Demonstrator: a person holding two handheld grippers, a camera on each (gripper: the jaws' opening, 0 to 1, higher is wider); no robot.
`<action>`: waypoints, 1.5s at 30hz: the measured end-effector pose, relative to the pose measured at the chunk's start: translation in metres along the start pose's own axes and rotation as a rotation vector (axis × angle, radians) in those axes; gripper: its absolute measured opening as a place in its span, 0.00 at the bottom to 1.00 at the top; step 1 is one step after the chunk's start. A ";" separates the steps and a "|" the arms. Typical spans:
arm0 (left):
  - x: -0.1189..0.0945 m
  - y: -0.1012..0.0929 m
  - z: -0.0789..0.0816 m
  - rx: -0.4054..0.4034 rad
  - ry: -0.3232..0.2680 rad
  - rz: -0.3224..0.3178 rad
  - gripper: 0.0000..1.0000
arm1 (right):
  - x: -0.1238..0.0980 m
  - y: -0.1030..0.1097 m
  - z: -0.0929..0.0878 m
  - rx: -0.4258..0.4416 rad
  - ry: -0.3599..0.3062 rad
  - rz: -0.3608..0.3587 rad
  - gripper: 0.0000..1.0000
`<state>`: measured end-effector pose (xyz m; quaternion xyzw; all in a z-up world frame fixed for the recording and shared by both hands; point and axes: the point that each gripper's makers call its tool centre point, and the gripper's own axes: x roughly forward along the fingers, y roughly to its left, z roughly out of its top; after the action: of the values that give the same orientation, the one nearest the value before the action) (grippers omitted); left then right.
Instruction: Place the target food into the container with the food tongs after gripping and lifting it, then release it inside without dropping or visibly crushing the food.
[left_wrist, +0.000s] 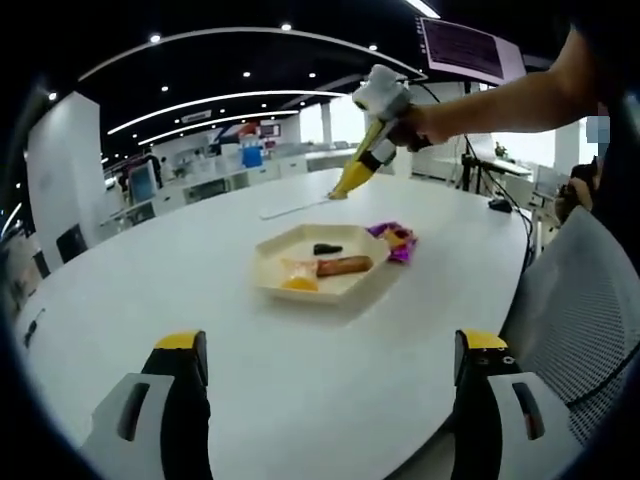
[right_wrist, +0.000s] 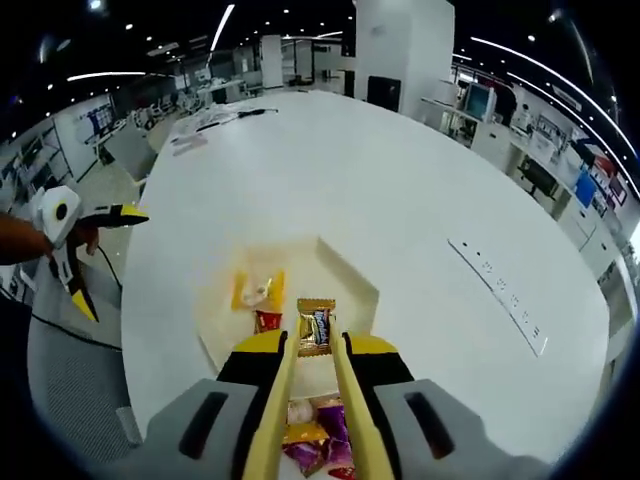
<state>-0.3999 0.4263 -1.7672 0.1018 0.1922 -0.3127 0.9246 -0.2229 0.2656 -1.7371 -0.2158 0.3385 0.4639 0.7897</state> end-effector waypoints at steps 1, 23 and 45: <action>0.000 0.000 0.000 0.000 0.001 -0.001 1.00 | 0.001 0.001 0.001 -0.002 0.000 0.000 0.20; 0.000 -0.001 -0.001 -0.008 0.002 -0.003 1.00 | 0.014 0.014 0.019 -0.045 -0.017 0.033 0.24; 0.000 -0.001 -0.001 -0.010 0.003 -0.004 1.00 | -0.030 0.008 0.005 -0.052 -0.102 0.043 0.26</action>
<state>-0.4006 0.4264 -1.7685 0.0972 0.1954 -0.3136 0.9241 -0.2379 0.2552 -1.7119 -0.2049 0.2904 0.4997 0.7899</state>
